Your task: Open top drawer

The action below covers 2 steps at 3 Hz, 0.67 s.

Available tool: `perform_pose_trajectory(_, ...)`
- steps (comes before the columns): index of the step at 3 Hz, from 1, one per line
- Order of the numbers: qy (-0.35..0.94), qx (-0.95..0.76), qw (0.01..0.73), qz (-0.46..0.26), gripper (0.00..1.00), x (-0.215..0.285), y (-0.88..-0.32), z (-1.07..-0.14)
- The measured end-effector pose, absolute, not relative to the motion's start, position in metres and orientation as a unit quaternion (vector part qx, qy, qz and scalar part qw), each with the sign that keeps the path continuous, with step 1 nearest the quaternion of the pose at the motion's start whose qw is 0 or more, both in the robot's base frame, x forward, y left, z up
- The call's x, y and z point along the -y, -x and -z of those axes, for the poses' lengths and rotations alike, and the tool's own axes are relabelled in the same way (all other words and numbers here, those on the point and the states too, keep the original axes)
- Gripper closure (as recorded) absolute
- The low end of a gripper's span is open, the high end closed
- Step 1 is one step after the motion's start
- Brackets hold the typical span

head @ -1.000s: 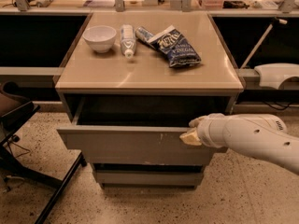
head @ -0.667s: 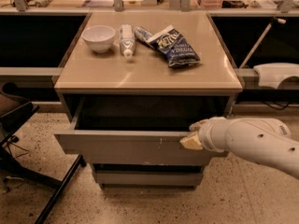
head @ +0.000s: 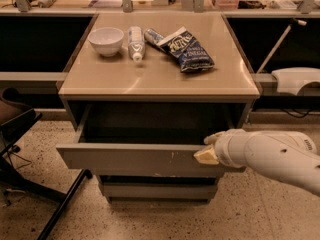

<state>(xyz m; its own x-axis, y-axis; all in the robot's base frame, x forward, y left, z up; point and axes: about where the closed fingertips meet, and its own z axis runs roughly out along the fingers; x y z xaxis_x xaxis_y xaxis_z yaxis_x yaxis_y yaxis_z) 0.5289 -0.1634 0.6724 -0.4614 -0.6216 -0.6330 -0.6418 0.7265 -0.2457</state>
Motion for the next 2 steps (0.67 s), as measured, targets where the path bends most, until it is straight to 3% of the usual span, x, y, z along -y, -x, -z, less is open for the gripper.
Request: perform_pose_trajectory(2, 0.364, -0.858, 0.363, -0.014, 1.0, 0.165, -0.516, -0.673)
